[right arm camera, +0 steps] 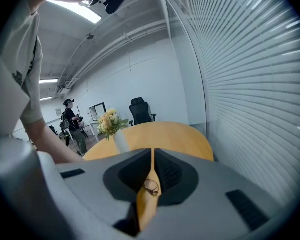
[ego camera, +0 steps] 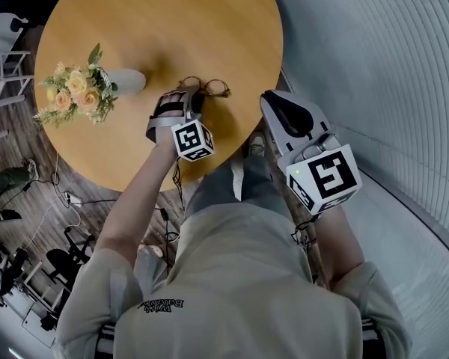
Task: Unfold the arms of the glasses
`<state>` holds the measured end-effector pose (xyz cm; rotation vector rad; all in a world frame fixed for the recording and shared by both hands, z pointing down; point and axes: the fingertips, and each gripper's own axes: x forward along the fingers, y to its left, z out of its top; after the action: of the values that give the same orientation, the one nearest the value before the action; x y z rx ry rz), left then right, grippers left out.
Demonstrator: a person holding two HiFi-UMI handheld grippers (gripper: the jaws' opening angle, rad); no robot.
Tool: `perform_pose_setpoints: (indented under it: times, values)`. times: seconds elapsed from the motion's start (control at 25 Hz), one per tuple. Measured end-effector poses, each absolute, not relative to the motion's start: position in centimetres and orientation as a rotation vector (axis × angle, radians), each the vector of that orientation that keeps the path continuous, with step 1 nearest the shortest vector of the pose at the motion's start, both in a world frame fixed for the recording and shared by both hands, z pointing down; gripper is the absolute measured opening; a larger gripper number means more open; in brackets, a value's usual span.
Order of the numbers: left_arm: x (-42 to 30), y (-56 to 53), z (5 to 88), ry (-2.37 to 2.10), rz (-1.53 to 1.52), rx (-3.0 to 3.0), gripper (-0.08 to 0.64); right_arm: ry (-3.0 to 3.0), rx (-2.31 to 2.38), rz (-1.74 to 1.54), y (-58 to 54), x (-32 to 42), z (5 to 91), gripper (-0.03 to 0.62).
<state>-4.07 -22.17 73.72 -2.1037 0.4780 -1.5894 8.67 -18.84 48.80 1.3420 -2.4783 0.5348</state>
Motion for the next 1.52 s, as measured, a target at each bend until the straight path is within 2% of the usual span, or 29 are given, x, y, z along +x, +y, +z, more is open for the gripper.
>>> perform_pose_setpoints:
  times: [0.68, 0.76, 1.0, 1.24, 1.52]
  values:
    - [-2.6, -23.8, 73.5, 0.431, -1.573, -2.033, 0.106, -2.441, 1.349, 0.594, -18.4, 8.7, 50.5, 0.040]
    - [-2.6, -23.9, 73.8, 0.432, -1.576, -2.037, 0.076, -2.440, 1.347, 0.599, -18.5, 8.6, 50.7, 0.040]
    - [-2.8, -24.3, 73.4, 0.476, -1.575, -2.084, 0.052, -2.432, 1.345, 0.608, -18.5, 8.2, 50.9, 0.040]
    - [-3.6, -24.6, 69.8, 0.707, -1.543, -2.322, 0.049, -2.431, 1.363, 0.578, -18.4, 8.5, 49.7, 0.040]
    - [-4.5, -25.2, 63.8, 1.052, -1.306, -2.625, 0.049, -2.480, 1.393, 0.543, -18.5, 8.5, 46.1, 0.040]
